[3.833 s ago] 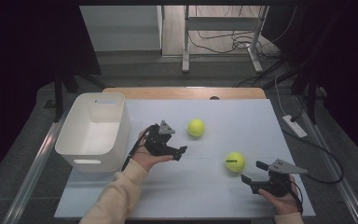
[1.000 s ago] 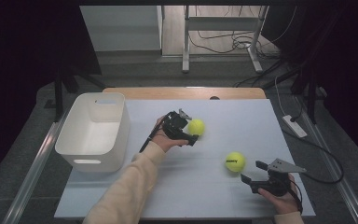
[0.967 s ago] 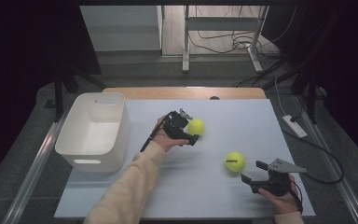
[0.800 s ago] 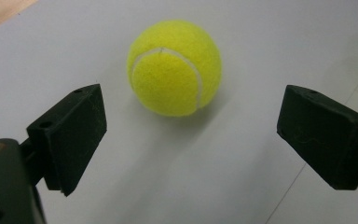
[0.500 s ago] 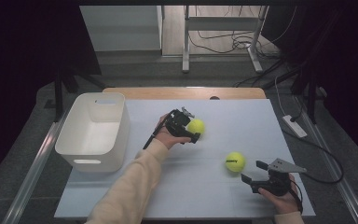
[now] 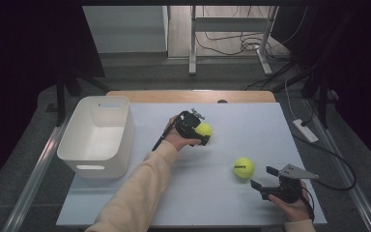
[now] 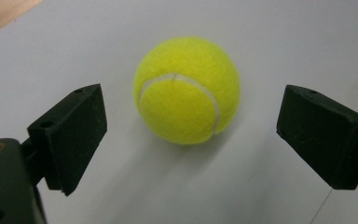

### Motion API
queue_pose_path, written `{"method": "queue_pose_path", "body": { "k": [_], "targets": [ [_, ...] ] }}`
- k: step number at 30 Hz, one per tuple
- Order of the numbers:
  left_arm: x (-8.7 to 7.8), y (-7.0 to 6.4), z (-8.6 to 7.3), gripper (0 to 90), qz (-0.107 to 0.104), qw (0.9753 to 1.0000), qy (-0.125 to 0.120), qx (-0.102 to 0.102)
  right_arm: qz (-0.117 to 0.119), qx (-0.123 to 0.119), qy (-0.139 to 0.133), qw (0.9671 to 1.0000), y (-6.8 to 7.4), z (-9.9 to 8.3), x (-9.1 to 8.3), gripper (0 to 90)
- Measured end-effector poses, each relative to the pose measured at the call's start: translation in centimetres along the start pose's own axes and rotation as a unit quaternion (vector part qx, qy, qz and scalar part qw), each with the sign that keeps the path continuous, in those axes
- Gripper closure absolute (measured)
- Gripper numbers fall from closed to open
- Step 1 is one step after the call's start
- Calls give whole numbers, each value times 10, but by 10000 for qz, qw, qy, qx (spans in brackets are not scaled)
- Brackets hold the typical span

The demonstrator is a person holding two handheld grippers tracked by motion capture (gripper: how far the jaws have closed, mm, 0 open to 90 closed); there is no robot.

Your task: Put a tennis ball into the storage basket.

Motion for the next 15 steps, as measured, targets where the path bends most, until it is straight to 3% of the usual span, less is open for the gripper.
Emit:
{"method": "queue_pose_path", "body": {
  "k": [11,15],
  "targets": [
    [7,-1,7,90,-25,10000,-39,23,36,-22,10,10000,1,0,1,127],
    [11,1,8,88,-35,10000,-5,-55,39,-28,10,10000,1,0,2,127]
  ]
}}
Point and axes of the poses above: each handheld gripper's, and its own axes: x roughly forward along the jaws, z roughly out of its top, y roughly to its left, the point moved 2 cm from there along x, roughly forward along the jaws, and after that the axes turned 6 degrees about -y, right-handed, at the moved point
